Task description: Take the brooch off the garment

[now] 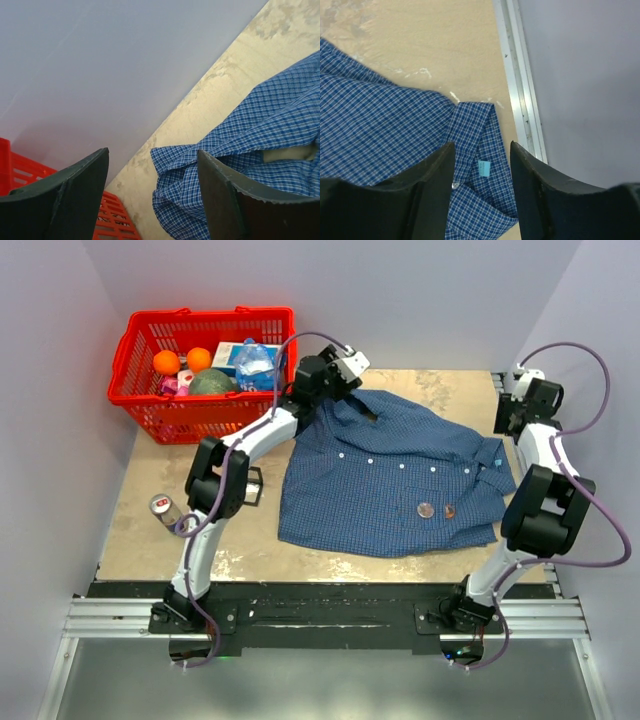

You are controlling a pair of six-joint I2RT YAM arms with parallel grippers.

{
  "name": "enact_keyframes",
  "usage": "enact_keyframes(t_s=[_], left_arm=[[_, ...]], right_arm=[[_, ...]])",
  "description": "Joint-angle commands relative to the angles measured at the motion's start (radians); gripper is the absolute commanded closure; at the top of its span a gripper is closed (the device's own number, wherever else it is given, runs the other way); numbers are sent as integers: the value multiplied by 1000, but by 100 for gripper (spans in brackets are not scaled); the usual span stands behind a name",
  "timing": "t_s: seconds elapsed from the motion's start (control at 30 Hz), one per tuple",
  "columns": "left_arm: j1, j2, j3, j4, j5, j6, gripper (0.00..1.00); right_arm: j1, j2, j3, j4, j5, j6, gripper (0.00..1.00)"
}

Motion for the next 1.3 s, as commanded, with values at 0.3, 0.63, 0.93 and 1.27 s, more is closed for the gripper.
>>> enact_keyframes(t_s=[0.3, 0.63, 0.93, 1.27], left_arm=[[-190, -383, -374, -304, 552, -91, 20], [-363, -217, -337, -266, 480, -81, 34], [-429, -100, -262, -266, 443, -44, 41], [-475, -39, -254, -134, 422, -79, 41]], right_arm=[[-2, -549, -383, -160, -356, -231, 47], [1, -649, -481, -446, -527, -401, 60], [1, -635, -463, -479, -478, -434, 61], [0, -635, -463, -469, -424, -353, 61]])
